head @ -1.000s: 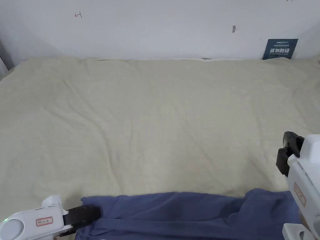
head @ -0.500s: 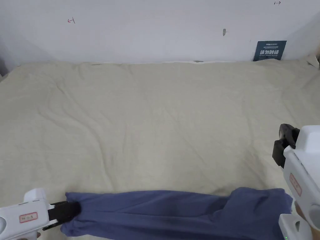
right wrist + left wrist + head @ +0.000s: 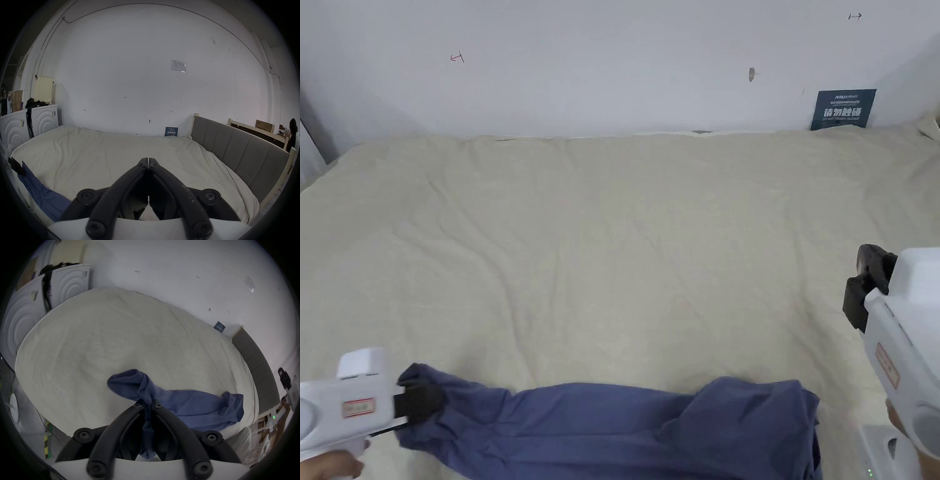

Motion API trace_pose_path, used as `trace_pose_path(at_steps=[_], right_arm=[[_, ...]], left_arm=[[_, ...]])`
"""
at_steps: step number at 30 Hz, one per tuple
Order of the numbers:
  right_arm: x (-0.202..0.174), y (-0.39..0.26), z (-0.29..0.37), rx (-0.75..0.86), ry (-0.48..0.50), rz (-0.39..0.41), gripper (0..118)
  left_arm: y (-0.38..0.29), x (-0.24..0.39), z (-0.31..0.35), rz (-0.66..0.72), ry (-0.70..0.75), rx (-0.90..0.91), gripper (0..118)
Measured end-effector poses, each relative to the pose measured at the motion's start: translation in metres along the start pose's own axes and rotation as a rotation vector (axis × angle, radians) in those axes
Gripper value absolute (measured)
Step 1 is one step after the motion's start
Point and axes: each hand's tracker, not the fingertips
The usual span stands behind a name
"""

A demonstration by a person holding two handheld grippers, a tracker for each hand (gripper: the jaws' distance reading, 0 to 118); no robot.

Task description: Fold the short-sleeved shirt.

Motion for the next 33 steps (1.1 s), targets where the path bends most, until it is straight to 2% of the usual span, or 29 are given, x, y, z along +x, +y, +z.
trace_pose_path(at_steps=[5,8,13,17,18,19,20,22,23,25,28,31,33], right_arm=[[0.006,-0.001,0.005,0.005,0.003,-0.008,1],[0.013,-0.002,0.008,0.004,-0.003,-0.014,1],[0.023,-0.005,0.013,0.001,-0.022,-0.015,1],[0.029,-0.007,0.015,-0.009,-0.036,-0.018,1],[0.03,-0.008,0.015,-0.012,-0.038,-0.019,1],[0.031,-0.008,0.016,-0.013,-0.04,-0.021,1],[0.032,-0.008,0.017,-0.014,-0.042,-0.021,1],[0.033,-0.009,0.017,-0.016,-0.047,-0.019,1],[0.033,-0.009,0.016,-0.018,-0.049,-0.021,1],[0.034,-0.009,0.016,-0.02,-0.047,-0.028,1],[0.031,-0.008,0.016,-0.019,-0.042,-0.031,1],[0.029,-0.005,0.016,-0.014,-0.034,-0.024,1],[0.028,-0.005,0.016,-0.012,-0.029,-0.023,1]], left_arm=[[-0.007,0.073,-0.03,-0.107,-0.087,-0.089,7],[-0.014,0.097,-0.069,-0.16,-0.088,-0.139,7],[-0.033,0.141,-0.107,-0.153,-0.129,-0.217,7],[-0.047,0.16,-0.131,-0.208,-0.079,-0.26,9],[-0.05,0.164,-0.133,-0.21,-0.077,-0.26,14],[-0.051,0.163,-0.131,-0.209,-0.082,-0.254,26],[-0.051,0.161,-0.128,-0.201,-0.107,-0.236,60],[-0.052,0.163,-0.12,-0.185,-0.134,-0.214,113],[-0.051,0.162,-0.114,-0.181,-0.138,-0.199,118],[-0.045,0.159,-0.101,-0.174,-0.172,-0.127,110],[-0.038,0.149,-0.081,-0.143,-0.166,-0.084,109],[-0.034,0.133,-0.061,-0.096,-0.131,0.017,107],[-0.035,0.122,-0.053,-0.097,-0.08,0.079,101]])
